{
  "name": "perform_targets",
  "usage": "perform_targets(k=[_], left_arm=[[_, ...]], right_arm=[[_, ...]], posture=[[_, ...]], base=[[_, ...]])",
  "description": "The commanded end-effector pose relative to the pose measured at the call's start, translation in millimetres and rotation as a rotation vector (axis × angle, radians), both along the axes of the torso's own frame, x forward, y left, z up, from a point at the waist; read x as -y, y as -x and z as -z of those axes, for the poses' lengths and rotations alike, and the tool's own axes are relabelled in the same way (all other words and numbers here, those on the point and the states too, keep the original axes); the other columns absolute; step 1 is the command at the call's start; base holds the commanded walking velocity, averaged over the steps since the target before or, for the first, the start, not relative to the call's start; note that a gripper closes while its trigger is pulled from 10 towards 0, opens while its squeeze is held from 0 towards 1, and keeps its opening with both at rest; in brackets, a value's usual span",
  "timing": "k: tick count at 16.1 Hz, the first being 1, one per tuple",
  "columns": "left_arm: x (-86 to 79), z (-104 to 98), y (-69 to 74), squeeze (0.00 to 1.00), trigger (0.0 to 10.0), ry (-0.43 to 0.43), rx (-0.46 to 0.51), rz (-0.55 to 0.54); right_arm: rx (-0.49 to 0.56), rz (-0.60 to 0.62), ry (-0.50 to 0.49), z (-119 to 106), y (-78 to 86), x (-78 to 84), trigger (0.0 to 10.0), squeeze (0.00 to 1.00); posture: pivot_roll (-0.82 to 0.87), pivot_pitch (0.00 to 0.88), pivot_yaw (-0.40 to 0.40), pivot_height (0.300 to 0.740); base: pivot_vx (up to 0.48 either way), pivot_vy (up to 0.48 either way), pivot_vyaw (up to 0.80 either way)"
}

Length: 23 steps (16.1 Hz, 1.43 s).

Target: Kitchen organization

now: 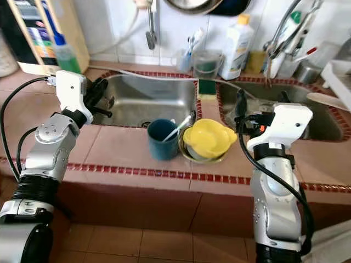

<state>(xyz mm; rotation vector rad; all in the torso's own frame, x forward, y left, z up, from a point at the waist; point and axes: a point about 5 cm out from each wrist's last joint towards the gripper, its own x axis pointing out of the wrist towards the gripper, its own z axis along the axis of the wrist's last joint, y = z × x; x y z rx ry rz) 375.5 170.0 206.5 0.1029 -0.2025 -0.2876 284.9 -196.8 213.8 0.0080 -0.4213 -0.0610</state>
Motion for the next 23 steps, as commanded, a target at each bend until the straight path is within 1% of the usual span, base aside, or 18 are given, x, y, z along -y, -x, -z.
perform_targets(k=[1,5,8,9,12,13,14,15,17,19,20,21,23], left_arm=[[6.1,-4,-1.5,0.0,10.0,-0.005,0.012,0.025],[7.4,-4,-2.8,0.0,10.0,0.005,0.009,0.023],[7.9,-2,-3.8,0.0,10.0,0.045,-0.008,0.019],[8.5,-2,-3.7,0.0,10.0,0.035,-0.008,0.026],[9.4,2,-6.7,0.0,10.0,-0.038,-0.031,0.009],[11.9,2,-9.3,0.0,10.0,-0.076,-0.039,0.016],[13.6,3,-11.9,0.0,10.0,-0.083,-0.062,0.029],[14.7,2,-15.1,0.0,10.0,-0.102,-0.068,0.016],[17.7,2,-16.7,0.0,10.0,-0.139,-0.063,0.036],[20.5,5,-19.7,0.0,10.0,-0.17,-0.072,0.06],[20.9,6,-20.2,0.0,10.0,-0.177,-0.075,0.064],[23.3,8,-21.6,0.0,10.0,-0.189,-0.084,0.084],[28.6,10,-21.9,0.0,10.0,-0.218,-0.081,0.112]], right_arm=[[0.027,0.019,0.007,-7,2.3,3.6,10.0,0.0],[0.028,0.021,0.008,-8,1.4,4.4,10.0,0.0],[0.027,0.016,0.008,-8,0.6,4.1,10.0,0.0],[0.026,0.016,0.005,-8,0.6,4.3,10.0,0.0],[-0.045,0.002,-0.009,-5,-2.9,10.4,10.0,0.0],[-0.112,-0.013,0.006,-5,-5.3,16.9,10.0,0.0],[-0.144,-0.041,0.031,-5,-5.1,19.0,10.0,0.0],[-0.15,-0.054,0.073,-6,-2.9,22.3,10.0,0.0],[-0.167,-0.06,0.081,-6,1.6,29.7,10.0,0.0],[-0.218,-0.086,0.099,-2,11.8,37.3,10.0,0.0],[-0.229,-0.096,0.101,-1,14.7,38.2,10.0,0.0],[-0.259,-0.14,0.125,1,25.9,40.1,10.0,0.0],[-0.273,-0.168,0.117,2,39.5,40.6,10.0,0.0]], posture=[[-0.06,0.031,0.013,0.74],[-0.06,0.028,0.011,0.74],[-0.06,0.028,0.008,0.74],[-0.06,0.028,0.008,0.74],[-0.07,0.026,0.008,0.74],[-0.08,0.026,0.008,0.74],[-0.08,0.027,0.008,0.74],[-0.09,0.029,0.011,0.74],[-0.11,0.037,0.018,0.74],[-0.13,0.052,0.031,0.74],[-0.14,0.057,0.035,0.74],[-0.16,0.072,0.049,0.74],[-0.19,0.094,0.065,0.74]], base=[[0.416,0.0,0.0],[0.365,0.0,0.0],[0.0,0.0,0.0],[0.0,0.0,0.0],[0.0,0.0,0.0],[0.0,0.0,0.0],[0.0,0.0,0.0],[0.0,0.0,0.0],[0.0,0.0,0.0],[0.0,0.0,0.0],[0.0,0.0,0.0],[0.0,0.0,0.0],[0.0,0.0,0.0]])
